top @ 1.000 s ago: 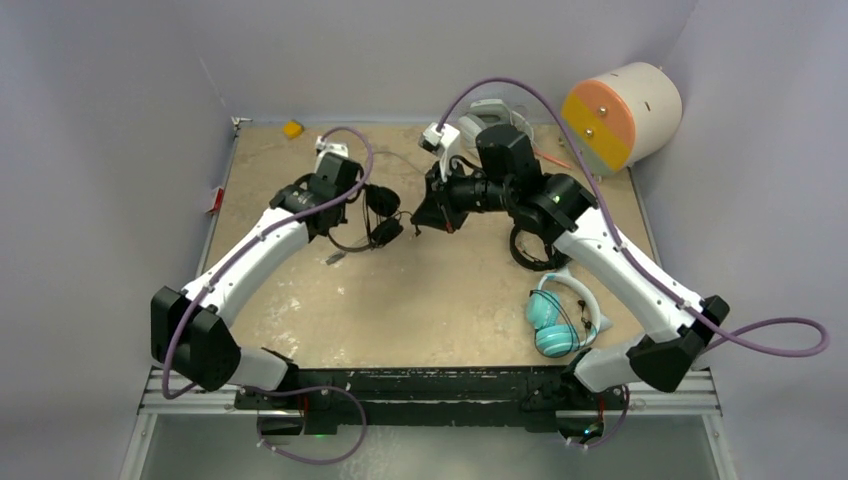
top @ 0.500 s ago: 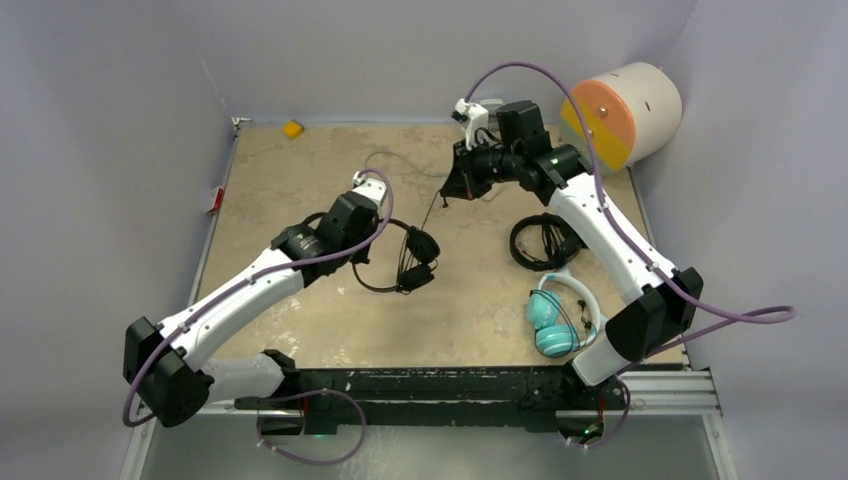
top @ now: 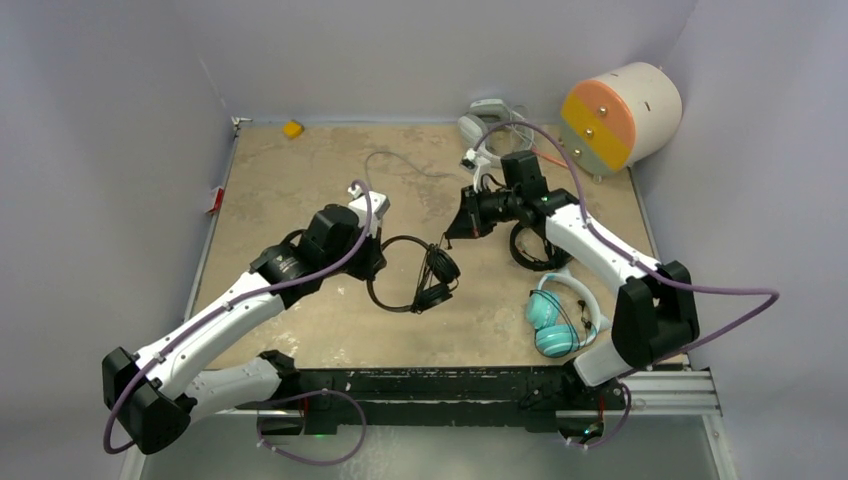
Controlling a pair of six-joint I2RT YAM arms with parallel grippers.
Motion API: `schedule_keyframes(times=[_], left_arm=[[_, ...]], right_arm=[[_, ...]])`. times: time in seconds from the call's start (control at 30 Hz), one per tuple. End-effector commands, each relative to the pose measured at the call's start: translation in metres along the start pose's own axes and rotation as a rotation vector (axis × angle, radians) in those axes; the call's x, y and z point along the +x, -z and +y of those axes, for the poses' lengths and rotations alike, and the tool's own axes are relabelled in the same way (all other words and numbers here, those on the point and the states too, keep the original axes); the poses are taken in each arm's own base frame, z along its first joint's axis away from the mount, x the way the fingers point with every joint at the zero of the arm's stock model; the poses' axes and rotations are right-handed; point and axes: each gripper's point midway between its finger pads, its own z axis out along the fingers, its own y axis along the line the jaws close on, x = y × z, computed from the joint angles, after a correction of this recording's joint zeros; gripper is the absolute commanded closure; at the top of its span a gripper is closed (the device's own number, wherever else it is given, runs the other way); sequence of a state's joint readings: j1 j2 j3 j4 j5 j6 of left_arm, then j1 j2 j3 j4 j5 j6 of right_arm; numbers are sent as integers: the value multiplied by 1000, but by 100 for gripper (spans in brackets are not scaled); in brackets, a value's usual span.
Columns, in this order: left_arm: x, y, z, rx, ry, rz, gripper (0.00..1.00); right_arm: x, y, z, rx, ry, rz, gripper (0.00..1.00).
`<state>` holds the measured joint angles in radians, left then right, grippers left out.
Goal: Wrap the headphones
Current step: Wrap the headphones cable around the headphones.
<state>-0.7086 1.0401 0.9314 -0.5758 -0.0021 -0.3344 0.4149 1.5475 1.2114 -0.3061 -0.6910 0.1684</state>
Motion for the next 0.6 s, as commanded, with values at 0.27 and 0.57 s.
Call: schedule_keyframes(times=[0.27,0.57], left_arm=[[-23,-5,-68,332,369,-85,100],[1,-37,-41,216,559,-137,100]], right_arm=[[19,-4,19,-212,7,-248,100],[37,0,15,-195,-207,-347,100]])
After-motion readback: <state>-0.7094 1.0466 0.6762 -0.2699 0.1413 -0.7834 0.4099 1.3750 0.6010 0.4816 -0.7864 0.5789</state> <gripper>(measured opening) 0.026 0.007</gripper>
